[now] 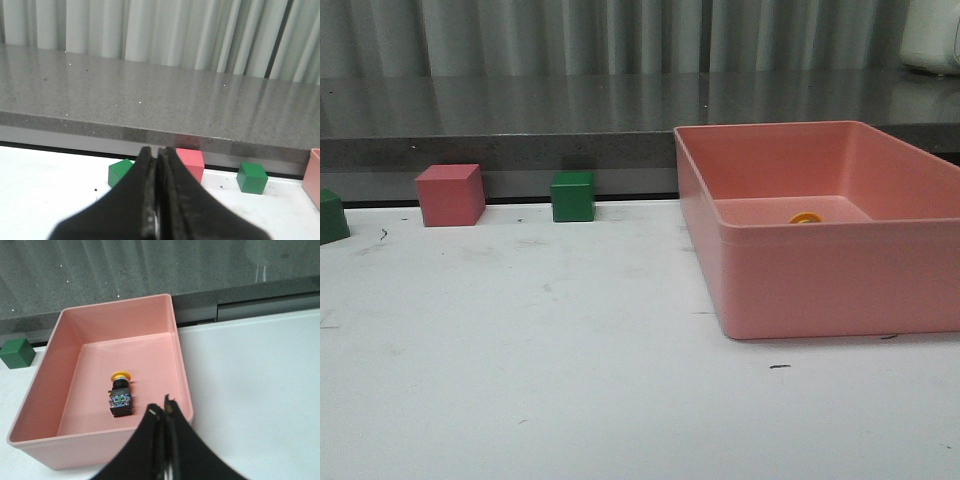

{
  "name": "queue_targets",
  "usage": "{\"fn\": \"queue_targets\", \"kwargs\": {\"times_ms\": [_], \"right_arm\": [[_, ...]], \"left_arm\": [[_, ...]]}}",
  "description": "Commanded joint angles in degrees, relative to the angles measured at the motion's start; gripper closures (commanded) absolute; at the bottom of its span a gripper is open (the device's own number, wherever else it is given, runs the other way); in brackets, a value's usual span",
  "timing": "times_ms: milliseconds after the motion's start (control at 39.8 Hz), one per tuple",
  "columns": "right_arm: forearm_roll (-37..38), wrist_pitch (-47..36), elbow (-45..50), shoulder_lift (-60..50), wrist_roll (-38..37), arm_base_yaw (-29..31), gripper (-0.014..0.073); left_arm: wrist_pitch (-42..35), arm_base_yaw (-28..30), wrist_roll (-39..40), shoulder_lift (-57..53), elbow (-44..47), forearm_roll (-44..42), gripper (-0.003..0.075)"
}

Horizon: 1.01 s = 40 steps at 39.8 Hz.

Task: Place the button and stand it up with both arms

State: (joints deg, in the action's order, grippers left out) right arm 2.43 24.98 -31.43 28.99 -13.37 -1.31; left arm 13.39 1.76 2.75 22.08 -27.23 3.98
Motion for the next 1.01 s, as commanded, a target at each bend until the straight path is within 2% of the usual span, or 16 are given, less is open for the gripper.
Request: {"fn": "queue_targets", "kwargs": {"times_ms": [0, 101, 151, 251, 276, 327, 427, 503, 704, 980], "right_arm": [[0.2, -4.4, -2.7, 2.7, 0.5, 0.3, 0.0652], [0.2, -4.5, -2.7, 3.1, 0.5, 0.3, 0.0636], [0.2, -4.4, -2.7, 3.1, 0.5, 0.3, 0.0580], [0.2, -4.5, -2.7, 3.1, 0.5, 0.3, 0.0360], [0.2, -4.6, -2.7, 3.1, 0.5, 0.3, 0.0263], [0.2, -4.7, -2.7, 3.1, 0.5, 0.3, 0.0127], [0.2, -5.1, -2.7, 3.1, 0.5, 0.3, -0.0077], [0.2, -5.2, -2.7, 3.1, 0.5, 0.3, -0.0050], [0.2, -8.1, -3.4, 6.9, 0.5, 0.3, -0.0050], [0.2, -8.2, -12.5, 26.9, 0.5, -1.2, -0.0050]], "left_arm": [[-4.3, -0.4, 0.1, 1.8, -2.9, 0.1, 0.0741], [-4.8, -0.4, 0.1, 1.8, -2.9, 0.1, 0.0732], [-5.0, -0.4, 0.1, 1.8, -2.9, 0.1, 0.0697], [-5.2, -0.4, 0.1, 1.8, -2.9, 0.1, 0.0519], [-5.2, -0.4, 0.1, 1.8, -2.9, 0.1, 0.0438], [-5.2, -0.4, 0.1, 1.8, -2.9, 0.1, 0.0319], [-5.2, -0.4, 0.1, 1.8, -2.9, 0.1, 0.0119], [-5.2, -0.4, 0.1, 1.8, -2.9, 0.1, 0.0018], [-5.2, -0.4, 0.1, 1.8, -2.9, 0.1, 0.0049], [-5.1, -0.4, 0.1, 1.8, -2.9, 0.1, 0.0049]]}}
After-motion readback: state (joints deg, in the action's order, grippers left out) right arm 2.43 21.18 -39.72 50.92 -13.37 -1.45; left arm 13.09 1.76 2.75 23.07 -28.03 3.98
